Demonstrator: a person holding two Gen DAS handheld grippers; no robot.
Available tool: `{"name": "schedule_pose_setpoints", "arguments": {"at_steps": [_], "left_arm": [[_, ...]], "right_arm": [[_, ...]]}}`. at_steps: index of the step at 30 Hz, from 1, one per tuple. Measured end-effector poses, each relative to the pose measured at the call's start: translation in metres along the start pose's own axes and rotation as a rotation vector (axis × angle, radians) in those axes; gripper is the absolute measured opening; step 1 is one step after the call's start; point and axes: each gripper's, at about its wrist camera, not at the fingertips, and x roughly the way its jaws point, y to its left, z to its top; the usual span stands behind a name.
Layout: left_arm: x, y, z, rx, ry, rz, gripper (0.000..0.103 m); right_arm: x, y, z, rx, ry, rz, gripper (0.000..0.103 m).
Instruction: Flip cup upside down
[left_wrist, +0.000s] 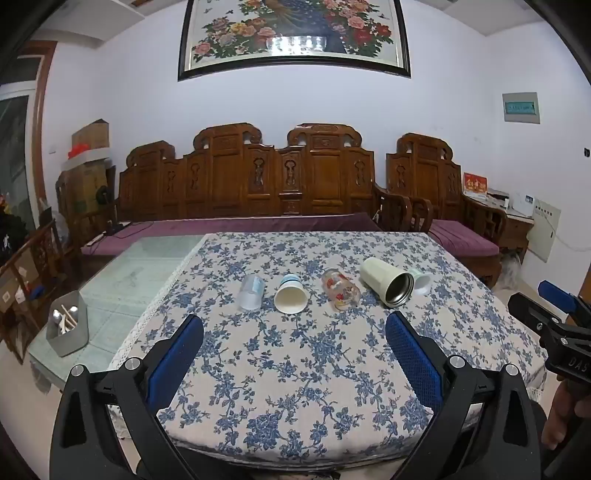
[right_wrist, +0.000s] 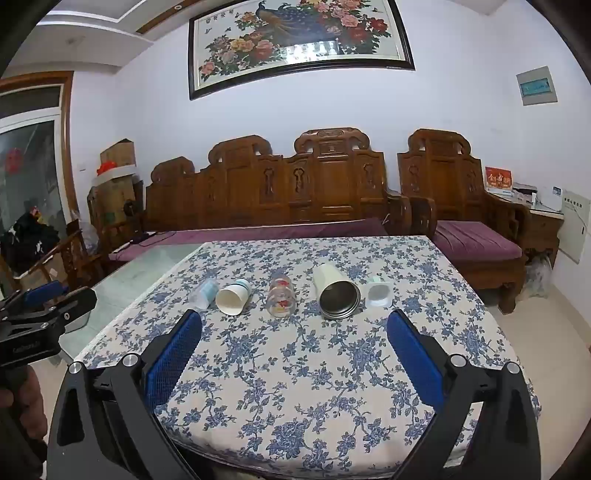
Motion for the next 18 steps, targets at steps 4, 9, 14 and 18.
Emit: {"name": "schedule_pose_setpoints", "arguments": {"at_steps": [4,9,14,18], "left_arm": [[0.0004,-0.0003,0.0000,0.005,0.004,0.005,0.095],[0.0005,-0.0004,0.0002,0.004,0.000,0.007,0.095],[-0.0033,0.0001,0.0014,0.000,-0.008,0.007,0.095],[-0.0026,-0.0028,0.0025,0.000,-0.014,0.006,0.095]], "right_arm": [[0.0005,-0.0007,-0.0009,-0.003,0.000,-0.001,0.101],[0.0015,-0.0020,-0.0030,-0.003,0.004,-0.004,0.101],[0.0004,-0.0048,-0.0018,-0.006,0.003,-0.004,0.101],[0.0004,-0.0033,-0.0015,0.000,0.003,-0.005,0.101]]}}
